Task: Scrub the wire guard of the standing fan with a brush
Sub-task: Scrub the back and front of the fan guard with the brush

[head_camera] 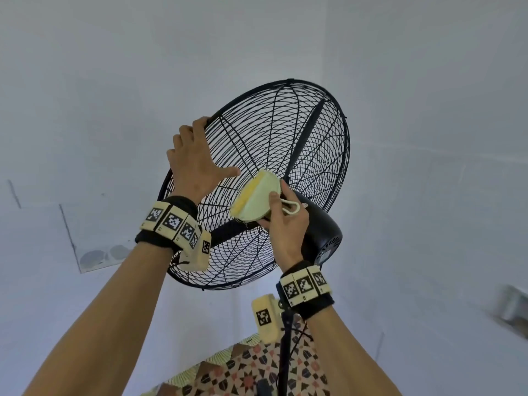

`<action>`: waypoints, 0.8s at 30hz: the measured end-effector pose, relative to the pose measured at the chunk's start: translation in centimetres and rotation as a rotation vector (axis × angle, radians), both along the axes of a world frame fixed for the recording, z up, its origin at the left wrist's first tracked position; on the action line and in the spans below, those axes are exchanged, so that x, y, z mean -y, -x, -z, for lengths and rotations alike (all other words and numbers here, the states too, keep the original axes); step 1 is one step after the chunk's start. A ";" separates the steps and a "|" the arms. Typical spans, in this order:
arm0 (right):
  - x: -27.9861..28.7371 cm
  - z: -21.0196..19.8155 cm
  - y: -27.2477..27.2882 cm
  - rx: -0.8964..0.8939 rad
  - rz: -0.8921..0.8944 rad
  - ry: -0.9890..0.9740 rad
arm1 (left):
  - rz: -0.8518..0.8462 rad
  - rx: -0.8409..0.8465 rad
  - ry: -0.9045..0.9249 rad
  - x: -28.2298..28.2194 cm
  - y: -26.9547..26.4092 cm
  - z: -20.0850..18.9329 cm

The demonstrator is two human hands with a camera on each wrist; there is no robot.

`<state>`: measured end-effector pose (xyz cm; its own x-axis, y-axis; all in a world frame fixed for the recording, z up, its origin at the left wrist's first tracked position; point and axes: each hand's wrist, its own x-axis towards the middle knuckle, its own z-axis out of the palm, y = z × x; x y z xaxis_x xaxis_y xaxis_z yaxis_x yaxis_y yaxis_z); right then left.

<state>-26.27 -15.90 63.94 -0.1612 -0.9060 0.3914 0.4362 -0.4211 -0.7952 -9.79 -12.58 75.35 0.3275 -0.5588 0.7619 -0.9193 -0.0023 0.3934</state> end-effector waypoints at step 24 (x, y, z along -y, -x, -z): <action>0.0 -0.6 -2.0 -0.010 0.191 -0.092 | 0.136 -0.164 0.094 -3.5 -5.6 9.1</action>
<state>-24.31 -15.93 64.52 -0.3298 -0.8914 0.3107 0.3474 -0.4206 -0.8381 -4.20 -9.03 66.28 0.3782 -0.5348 0.7556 -0.8323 0.1609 0.5305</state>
